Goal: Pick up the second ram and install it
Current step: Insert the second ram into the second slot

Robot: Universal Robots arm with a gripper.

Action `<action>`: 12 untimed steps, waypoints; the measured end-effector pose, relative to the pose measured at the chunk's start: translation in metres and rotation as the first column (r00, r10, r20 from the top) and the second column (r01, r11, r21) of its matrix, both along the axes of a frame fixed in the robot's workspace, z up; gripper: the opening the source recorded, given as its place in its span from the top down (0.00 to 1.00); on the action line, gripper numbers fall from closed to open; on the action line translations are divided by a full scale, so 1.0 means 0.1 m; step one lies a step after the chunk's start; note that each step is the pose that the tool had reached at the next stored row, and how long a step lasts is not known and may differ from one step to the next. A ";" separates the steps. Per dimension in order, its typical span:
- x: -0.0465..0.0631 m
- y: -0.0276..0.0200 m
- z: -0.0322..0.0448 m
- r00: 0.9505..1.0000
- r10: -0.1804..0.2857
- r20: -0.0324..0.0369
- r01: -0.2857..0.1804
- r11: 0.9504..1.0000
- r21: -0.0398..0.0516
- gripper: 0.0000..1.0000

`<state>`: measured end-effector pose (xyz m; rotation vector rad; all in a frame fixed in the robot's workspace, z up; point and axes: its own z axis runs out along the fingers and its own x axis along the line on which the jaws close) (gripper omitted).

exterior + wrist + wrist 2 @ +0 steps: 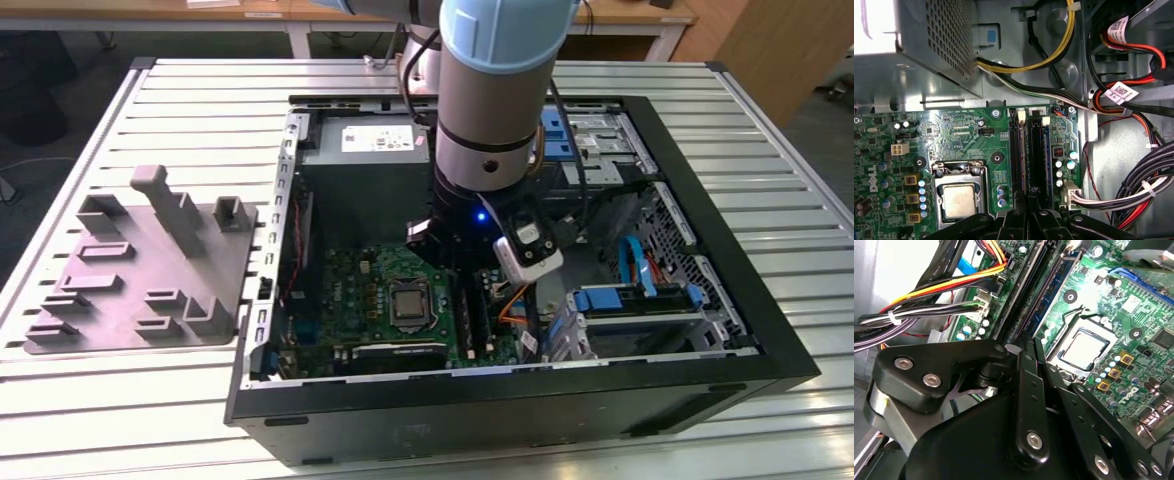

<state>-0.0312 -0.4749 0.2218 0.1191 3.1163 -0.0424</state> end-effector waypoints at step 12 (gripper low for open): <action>0.00 0.000 -0.029 1.000 0.000 0.000 0.000 1.000 -0.002 0.87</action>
